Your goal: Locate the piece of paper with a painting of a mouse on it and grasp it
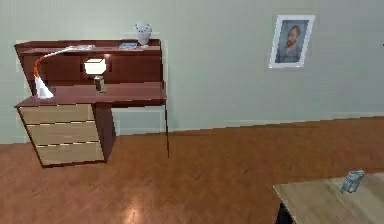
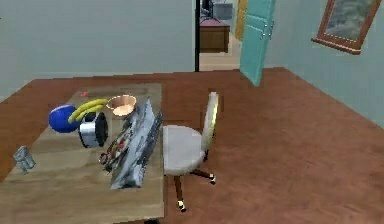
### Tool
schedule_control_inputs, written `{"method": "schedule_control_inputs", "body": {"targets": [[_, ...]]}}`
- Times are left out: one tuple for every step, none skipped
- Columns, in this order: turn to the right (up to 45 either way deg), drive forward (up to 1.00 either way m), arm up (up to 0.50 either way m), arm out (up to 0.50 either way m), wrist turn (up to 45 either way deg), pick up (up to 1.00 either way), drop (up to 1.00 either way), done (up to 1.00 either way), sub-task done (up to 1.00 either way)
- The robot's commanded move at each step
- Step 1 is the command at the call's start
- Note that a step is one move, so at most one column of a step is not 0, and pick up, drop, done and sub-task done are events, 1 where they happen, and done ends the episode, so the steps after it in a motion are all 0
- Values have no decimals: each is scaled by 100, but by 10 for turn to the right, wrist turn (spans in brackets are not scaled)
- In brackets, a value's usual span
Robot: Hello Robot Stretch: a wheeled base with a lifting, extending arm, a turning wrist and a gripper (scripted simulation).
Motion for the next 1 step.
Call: {"method": "schedule_control_inputs", "body": {"targets": [[-240,0,0,0,0,0,0,0,0]]}}
